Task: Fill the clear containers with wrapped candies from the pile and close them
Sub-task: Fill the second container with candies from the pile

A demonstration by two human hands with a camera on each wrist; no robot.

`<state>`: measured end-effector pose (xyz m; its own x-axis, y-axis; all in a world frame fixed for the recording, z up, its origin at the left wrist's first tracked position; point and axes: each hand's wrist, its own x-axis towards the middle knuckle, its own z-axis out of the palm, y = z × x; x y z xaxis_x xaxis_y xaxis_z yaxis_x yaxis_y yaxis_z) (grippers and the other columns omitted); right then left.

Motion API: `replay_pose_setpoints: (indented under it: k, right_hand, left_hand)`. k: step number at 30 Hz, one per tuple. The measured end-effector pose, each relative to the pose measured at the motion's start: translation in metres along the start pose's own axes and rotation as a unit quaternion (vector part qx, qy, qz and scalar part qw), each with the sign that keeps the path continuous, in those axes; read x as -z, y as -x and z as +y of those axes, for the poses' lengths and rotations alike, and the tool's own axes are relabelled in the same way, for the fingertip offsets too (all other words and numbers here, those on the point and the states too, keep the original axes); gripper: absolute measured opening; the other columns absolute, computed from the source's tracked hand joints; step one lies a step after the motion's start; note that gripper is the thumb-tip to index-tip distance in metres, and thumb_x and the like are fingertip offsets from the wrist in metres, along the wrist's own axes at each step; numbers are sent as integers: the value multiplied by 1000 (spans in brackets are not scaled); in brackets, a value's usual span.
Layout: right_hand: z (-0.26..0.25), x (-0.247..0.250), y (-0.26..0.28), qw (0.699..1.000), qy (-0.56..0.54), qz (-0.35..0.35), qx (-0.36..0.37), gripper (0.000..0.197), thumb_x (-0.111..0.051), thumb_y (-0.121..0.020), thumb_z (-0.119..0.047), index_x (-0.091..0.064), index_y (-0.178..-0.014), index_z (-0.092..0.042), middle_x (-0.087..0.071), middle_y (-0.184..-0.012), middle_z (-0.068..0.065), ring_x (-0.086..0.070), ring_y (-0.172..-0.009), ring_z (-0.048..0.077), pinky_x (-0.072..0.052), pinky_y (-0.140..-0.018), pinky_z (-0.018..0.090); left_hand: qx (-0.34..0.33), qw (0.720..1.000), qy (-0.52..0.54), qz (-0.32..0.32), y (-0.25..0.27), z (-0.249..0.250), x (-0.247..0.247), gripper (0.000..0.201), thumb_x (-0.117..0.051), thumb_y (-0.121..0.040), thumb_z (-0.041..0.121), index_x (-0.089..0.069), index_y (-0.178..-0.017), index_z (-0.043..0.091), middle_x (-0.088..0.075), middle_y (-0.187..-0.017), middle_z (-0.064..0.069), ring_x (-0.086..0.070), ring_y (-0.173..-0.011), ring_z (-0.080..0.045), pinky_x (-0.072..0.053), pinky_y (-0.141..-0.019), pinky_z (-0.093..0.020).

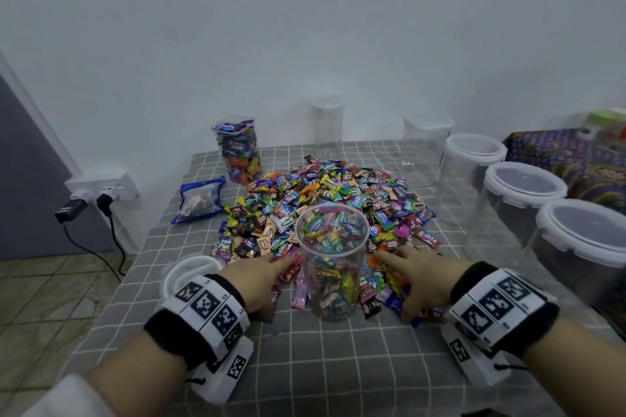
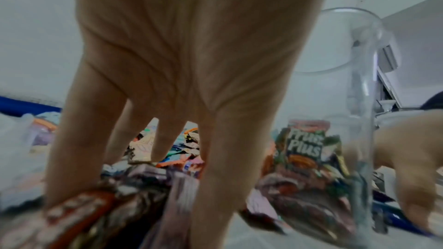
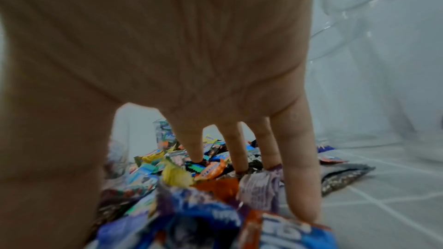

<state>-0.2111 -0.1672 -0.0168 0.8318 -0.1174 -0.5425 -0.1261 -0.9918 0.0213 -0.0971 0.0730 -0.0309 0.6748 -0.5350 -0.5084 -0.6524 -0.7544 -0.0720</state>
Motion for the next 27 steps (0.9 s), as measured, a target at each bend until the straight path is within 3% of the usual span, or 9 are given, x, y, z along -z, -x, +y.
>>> replay_pose_setpoints:
  k: [4,8,14,17,22,27]
  right_hand:
    - [-8,-4,-3,999,38,27,20,91,-68,-81,-37,-8,-149,-39,-25,-144,8,-35,-128,30,-42,-100,39]
    - [-9,-7,-7,998,7,52,36,71,-64,-85,-30,-25,-145,-37,-34,-137,7,-42,-123,27,-43,-100,39]
    - [-12,-7,-12,995,-21,86,36,49,-55,-89,-18,-42,-135,-32,-44,-130,5,-47,-119,24,-43,-96,34]
    - [-14,-7,-15,996,-17,87,27,49,-55,-90,-18,-42,-136,-29,-45,-131,5,-45,-122,24,-41,-97,33]
    - [-14,-5,-14,995,-20,93,23,49,-53,-91,-18,-42,-137,-28,-46,-132,6,-46,-122,24,-39,-97,32]
    - [-11,-3,-12,991,-52,124,24,45,-53,-90,-17,-48,-133,-27,-49,-130,3,-46,-121,22,-38,-97,29]
  left_hand:
    - [-35,997,-31,56,-3,1,-10,83,-66,-83,21,-18,-149,34,-39,-146,0,-45,-126,-24,-45,-98,-39]
    - [-46,993,-25,104,-2,0,-15,67,-53,-87,16,-30,-146,38,-49,-141,2,-49,-124,-22,-44,-100,-39]
    - [-49,990,18,134,-5,2,-16,62,-49,-84,10,-45,-136,43,-62,-124,1,-58,-111,-23,-51,-89,-36]
    - [-34,988,36,149,-7,4,-15,53,-49,-84,8,-52,-129,36,-64,-113,-3,-60,-102,-24,-52,-81,-35]
    - [-5,984,59,166,-5,7,-11,17,-48,-86,6,-56,-98,15,-60,-105,-5,-57,-98,-24,-45,-78,-33]
    - [-6,978,93,188,0,7,-8,17,-48,-86,5,-56,-89,19,-57,-104,-3,-55,-99,-23,-45,-82,-31]
